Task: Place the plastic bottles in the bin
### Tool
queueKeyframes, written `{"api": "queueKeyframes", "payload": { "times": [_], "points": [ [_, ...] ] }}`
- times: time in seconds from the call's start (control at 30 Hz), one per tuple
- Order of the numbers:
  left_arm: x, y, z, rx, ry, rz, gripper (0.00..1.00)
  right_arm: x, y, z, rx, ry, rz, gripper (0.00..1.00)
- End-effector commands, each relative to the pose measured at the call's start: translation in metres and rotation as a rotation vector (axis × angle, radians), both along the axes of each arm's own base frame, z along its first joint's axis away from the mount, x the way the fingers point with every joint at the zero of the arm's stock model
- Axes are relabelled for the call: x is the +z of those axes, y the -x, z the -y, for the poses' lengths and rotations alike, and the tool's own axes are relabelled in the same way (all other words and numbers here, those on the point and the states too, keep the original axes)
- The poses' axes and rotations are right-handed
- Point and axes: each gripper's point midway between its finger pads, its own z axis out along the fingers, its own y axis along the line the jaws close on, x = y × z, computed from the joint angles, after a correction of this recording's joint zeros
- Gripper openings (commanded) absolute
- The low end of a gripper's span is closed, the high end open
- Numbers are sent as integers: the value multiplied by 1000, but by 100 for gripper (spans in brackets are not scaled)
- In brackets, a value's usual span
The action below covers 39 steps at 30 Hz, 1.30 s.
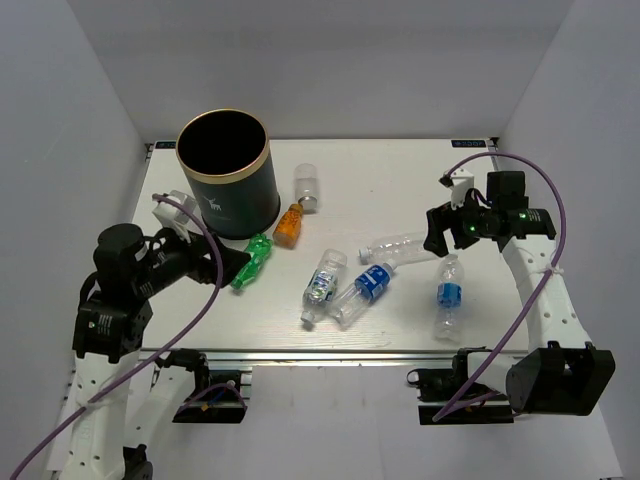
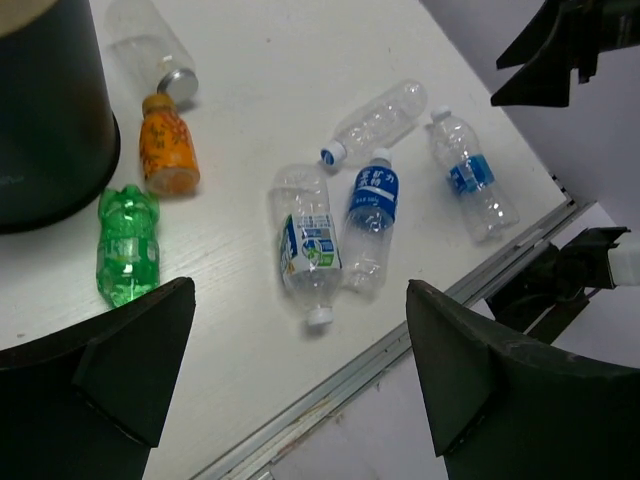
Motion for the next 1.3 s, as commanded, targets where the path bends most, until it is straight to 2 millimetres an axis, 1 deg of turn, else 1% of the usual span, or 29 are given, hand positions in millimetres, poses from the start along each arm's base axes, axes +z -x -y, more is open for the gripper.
{"api": "queueKeyframes", "payload": {
  "times": [0.0,0.03,0.1,0.13,0.2,0.23,0.27,0.3,0.37,0.4,0.5,0.57,0.6,0.63,0.67,0.7,0.73,0.77,0.8,0.83,0.87,0.9,0.93,1.0,1.03,1.07,1.17,1.2,1.27],
  "points": [
    [-19,8,2,-35,-22,-62,96,7,7,-3,30,-10,21,90],
    [-32,5,1,-23,-33,-106,95,7,8,-3,31,-6,19,90],
    [-41,2,-2,-6,-51,-119,93,7,8,1,35,21,32,90],
    [-50,-1,-3,-10,-64,-139,91,7,8,3,28,29,35,90],
    [-58,-4,-6,13,-76,-156,85,3,6,11,10,72,33,90],
    [-70,-7,-8,20,-94,-184,82,-1,7,12,10,83,22,90],
    [-74,-13,-9,31,-100,-188,73,-3,11,13,16,88,5,90],
    [-83,-14,-9,32,-109,-202,67,-4,12,13,37,95,6,90],
    [-91,-23,-10,50,-117,-201,55,-9,15,13,42,101,-12,90],
    [-102,-25,-14,72,-131,-221,47,-13,16,15,30,109,-21,90],
    [-119,-31,-21,116,-161,-255,46,-27,24,23,-13,132,-54,90],
    [-131,-33,-24,140,-165,-288,46,-29,27,20,17,129,-42,90],
    [-138,-33,-24,138,-170,-310,40,-34,31,19,16,120,-52,85],
    [-139,-35,-21,134,-164,-315,30,-33,34,16,31,106,-44,1],
    [-144,-37,-20,140,-156,-351,13,-35,35,14,13,87,-59,0],
    [-149,-40,-22,158,-162,-374,6,-37,36,7,31,48,-63,0],
    [-153,-42,-21,157,-168,-395,14,-41,40,6,35,45,-81,0],
    [-158,-45,-20,164,-173,-426,31,-44,42,2,37,24,-96,24],
    [-156,-48,-19,164,-174,-429,51,-44,41,2,34,21,-91,46],
    [-158,-53,-21,178,-182,-429,79,-47,42,2,34,19,-98,78],
    [-166,-57,-16,164,-199,-450,81,-48,41,1,36,11,-89,85],
    [-171,-57,-14,153,-207,-470,81,-49,40,0,38,10,-87,88],
    [-174,-61,-13,153,-210,-477,82,-51,40,0,40,7,-90,88],
    [-187,-60,-7,132,-237,-513,82,-52,38,-3,44,-9,-93,89],
    [-197,-63,-9,151,-262,-548,84,-53,37,-4,42,-14,-96,89],
    [-202,-62,-7,147,-280,-558,84,-52,38,-5,47,-24,-101,89],
    [-203,-80,-8,182,-322,-562,84,-54,38,-9,56,-41,-112,89],
    [-204,-81,-3,169,-341,-563,84,-55,38,-9,58,-44,-115,89],
    [-205,-91,-4,194,-380,-561,84,-56,38,-11,62,-53,-119,89]
  ]
}}
